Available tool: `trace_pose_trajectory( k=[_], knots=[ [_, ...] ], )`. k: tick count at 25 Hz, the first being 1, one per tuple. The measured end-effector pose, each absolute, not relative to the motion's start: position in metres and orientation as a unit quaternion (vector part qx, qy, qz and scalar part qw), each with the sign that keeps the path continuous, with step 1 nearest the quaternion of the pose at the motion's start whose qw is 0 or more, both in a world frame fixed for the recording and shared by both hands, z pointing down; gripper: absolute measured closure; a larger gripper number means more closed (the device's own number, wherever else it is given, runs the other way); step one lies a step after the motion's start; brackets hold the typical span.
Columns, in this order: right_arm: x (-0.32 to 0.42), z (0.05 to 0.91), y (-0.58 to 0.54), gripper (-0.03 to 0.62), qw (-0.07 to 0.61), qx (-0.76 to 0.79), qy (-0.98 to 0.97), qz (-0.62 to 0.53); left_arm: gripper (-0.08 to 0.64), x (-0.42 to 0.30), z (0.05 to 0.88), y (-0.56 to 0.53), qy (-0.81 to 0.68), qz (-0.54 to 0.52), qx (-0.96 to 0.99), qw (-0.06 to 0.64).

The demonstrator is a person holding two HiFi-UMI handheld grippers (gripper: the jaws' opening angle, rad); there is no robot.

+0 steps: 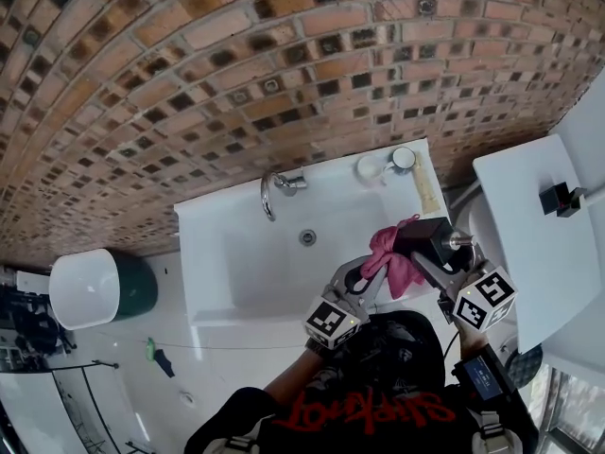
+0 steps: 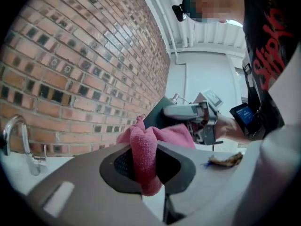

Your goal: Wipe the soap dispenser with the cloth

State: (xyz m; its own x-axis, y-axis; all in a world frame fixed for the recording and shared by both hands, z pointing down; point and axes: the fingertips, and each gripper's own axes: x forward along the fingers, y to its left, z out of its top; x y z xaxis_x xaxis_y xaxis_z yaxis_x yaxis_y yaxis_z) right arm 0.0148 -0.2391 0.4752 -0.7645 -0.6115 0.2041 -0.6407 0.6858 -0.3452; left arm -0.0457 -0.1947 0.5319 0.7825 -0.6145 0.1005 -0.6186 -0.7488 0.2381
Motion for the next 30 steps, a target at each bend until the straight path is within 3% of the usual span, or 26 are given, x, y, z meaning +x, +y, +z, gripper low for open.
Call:
trace_pose_trajectory(
  k=[3, 9, 18, 20, 25, 30],
  knots=[
    [0.014, 0.457, -0.235, 0.293, 0.004, 0.327, -0.926, 0.189, 0.514, -0.055, 0.553, -0.194, -0.324, 0.02, 0.932, 0.158],
    [-0.014, 0.468, -0.216, 0.293, 0.071, 0.269, -0.949, 0.146, 0.514, -0.055, 0.538, -0.178, -0.275, 0.034, 0.959, 0.054],
    [-0.05, 0.446, -0.167, 0.293, 0.028, 0.091, -0.977, 0.191, 0.514, -0.085, 0.538, -0.199, -0.284, 0.015, 0.956, 0.076],
    [-0.063, 0.458, -0.152, 0.293, 0.066, 0.062, -0.981, 0.174, 0.514, -0.096, 0.542, -0.21, -0.312, 0.016, 0.946, 0.083],
    [-0.064, 0.526, -0.162, 0.293, 0.254, 0.128, -0.954, 0.098, 0.514, -0.105, 0.488, -0.203, -0.301, -0.016, 0.953, 0.03],
    [-0.044, 0.544, -0.183, 0.291, 0.303, 0.196, -0.931, 0.055, 0.514, -0.074, 0.45, -0.161, -0.19, 0.014, 0.982, 0.001]
  ],
)
